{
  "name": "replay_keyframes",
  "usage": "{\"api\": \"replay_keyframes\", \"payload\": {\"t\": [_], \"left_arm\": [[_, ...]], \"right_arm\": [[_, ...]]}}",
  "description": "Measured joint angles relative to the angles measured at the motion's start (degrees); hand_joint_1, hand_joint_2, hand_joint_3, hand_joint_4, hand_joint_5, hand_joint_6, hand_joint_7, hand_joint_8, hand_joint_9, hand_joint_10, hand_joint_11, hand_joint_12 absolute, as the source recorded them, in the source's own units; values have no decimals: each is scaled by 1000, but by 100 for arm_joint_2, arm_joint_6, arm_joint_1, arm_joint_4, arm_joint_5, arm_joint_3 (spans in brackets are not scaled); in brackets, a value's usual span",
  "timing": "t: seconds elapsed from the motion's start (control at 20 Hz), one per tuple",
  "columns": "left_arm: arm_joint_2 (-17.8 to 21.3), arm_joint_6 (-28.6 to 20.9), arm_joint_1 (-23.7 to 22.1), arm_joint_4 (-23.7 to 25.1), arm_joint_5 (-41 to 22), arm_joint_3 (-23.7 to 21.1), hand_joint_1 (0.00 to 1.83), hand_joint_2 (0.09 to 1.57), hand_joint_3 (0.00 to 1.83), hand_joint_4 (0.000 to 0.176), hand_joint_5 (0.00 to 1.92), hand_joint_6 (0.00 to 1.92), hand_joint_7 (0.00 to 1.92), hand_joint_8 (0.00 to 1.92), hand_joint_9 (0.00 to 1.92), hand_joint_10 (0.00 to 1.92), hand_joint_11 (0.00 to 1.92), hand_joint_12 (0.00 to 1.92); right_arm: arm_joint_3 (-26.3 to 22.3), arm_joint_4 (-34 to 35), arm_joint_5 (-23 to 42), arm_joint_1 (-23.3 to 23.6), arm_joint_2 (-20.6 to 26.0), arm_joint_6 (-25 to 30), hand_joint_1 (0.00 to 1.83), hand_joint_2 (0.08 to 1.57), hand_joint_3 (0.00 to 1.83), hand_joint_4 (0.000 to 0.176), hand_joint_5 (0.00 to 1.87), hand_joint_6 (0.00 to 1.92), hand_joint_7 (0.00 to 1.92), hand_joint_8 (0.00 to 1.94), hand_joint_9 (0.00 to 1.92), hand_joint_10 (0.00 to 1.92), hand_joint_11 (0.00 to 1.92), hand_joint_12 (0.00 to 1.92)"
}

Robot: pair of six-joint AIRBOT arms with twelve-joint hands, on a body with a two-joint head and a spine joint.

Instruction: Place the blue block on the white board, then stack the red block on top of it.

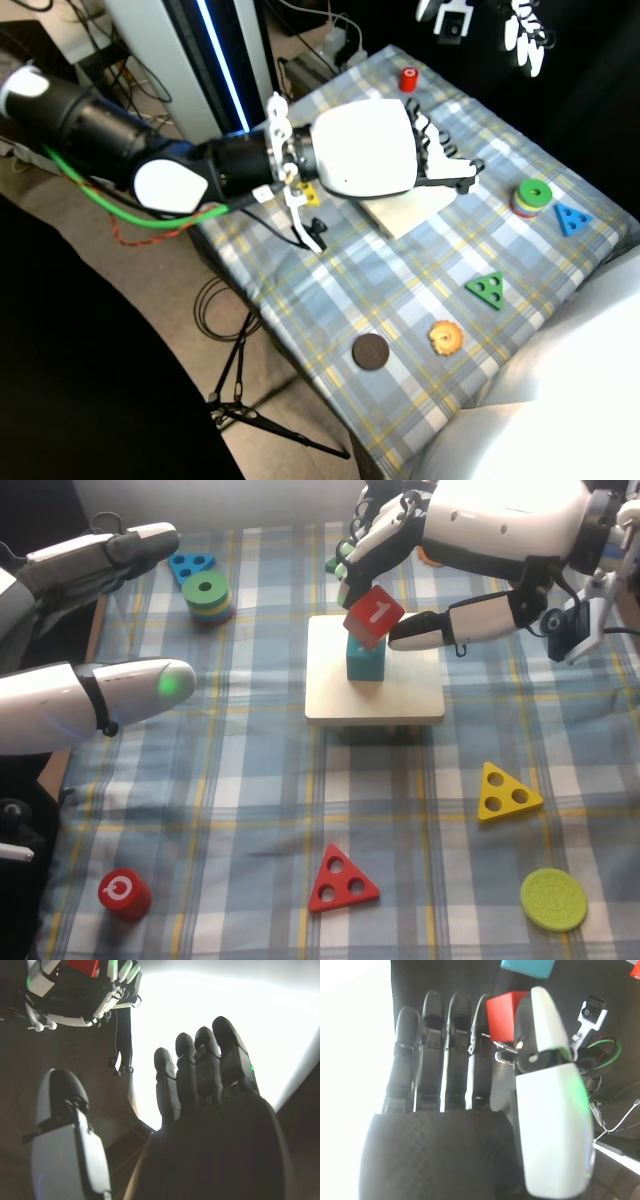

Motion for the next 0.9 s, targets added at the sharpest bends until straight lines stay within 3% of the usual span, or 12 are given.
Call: {"api": "replay_keyframes", "payload": {"t": [0.2, 0.4, 0.5, 0.55, 0.65, 0.9], "left_arm": [[0, -26, 0, 0, 0, 0, 810, 886, 0, 93, 462, 1, 364, 0, 222, 2, 0, 492], [0, -37, 0, 0, 0, 0, 794, 890, 0, 99, 457, 1, 363, 0, 225, 3, 0, 513], [0, -37, 0, 2, 0, 0, 793, 892, 1, 96, 455, 0, 361, 0, 224, 2, 0, 512], [0, -37, 0, 2, -2, 0, 787, 892, 1, 85, 459, 2, 362, 1, 228, 3, 0, 516], [0, -37, 0, 2, 0, 0, 784, 892, 0, 84, 459, 1, 365, 2, 231, 3, 0, 538], [-13, -37, 0, 0, -2, 0, 787, 892, 0, 95, 457, 0, 363, 0, 230, 1, 0, 537]], "right_arm": [[0, -2, -13, 0, 0, 0, 1148, 1107, 1, 0, 994, 946, 883, 2, 763, 1, 173, 1038], [0, -20, -76, -4, 0, 0, 1097, 1140, 2, 0, 923, 1064, 861, 2, 776, 4, 213, 1039], [0, -22, -81, -4, 0, 0, 1094, 1142, 2, 0, 919, 1070, 859, 1, 776, 4, 212, 1033], [0, -24, -81, -4, 0, 0, 1092, 1143, 1, 0, 916, 1074, 859, 0, 767, 1, 199, 1024], [0, -26, -81, -4, 0, 0, 1092, 1144, 1, 0, 915, 1077, 857, 0, 756, 0, 188, 1017], [0, -66, -101, -4, 0, 0, 1094, 1142, 0, 0, 921, 1067, 857, 1, 751, 1, 172, 1048]]}}
